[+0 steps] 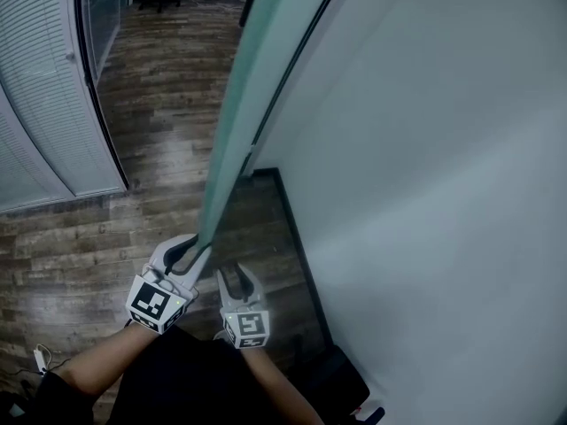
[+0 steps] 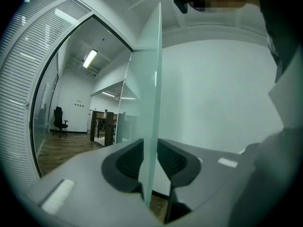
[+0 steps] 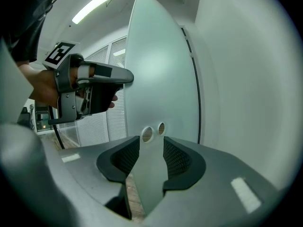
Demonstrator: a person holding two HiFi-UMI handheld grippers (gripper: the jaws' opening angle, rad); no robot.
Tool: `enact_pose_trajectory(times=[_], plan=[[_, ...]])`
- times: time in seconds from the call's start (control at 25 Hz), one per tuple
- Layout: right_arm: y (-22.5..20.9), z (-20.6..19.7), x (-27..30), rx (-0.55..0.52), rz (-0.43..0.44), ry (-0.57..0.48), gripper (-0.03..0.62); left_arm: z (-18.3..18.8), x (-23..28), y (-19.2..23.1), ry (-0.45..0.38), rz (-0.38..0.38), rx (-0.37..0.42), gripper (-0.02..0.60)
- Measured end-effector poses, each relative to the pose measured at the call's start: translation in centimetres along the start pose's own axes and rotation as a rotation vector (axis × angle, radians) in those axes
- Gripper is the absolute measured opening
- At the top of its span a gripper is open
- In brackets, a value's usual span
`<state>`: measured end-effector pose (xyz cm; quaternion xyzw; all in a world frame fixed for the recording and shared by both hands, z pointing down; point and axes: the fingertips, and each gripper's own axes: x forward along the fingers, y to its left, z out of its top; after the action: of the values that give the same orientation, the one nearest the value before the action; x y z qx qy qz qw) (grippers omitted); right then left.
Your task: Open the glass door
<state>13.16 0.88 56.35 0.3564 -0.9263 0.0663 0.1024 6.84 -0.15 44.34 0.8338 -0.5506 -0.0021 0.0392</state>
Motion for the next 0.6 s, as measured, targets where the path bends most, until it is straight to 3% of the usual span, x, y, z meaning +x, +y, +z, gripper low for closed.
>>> enact_pose_trajectory(times=[0.24, 0.6], plan=[[-0.6, -0.1, -1.0, -0.041, 0.023, -0.015, 0.144, -0.5, 1.3, -3.2, -0.020, 0.032, 0.000, 0.086], [-4.1, -1.6, -3.6, -0.021, -0.005, -0.010, 0.150, -1.3, 4.2, -8.2, -0.027, -0.098, -0.036, 0.089]])
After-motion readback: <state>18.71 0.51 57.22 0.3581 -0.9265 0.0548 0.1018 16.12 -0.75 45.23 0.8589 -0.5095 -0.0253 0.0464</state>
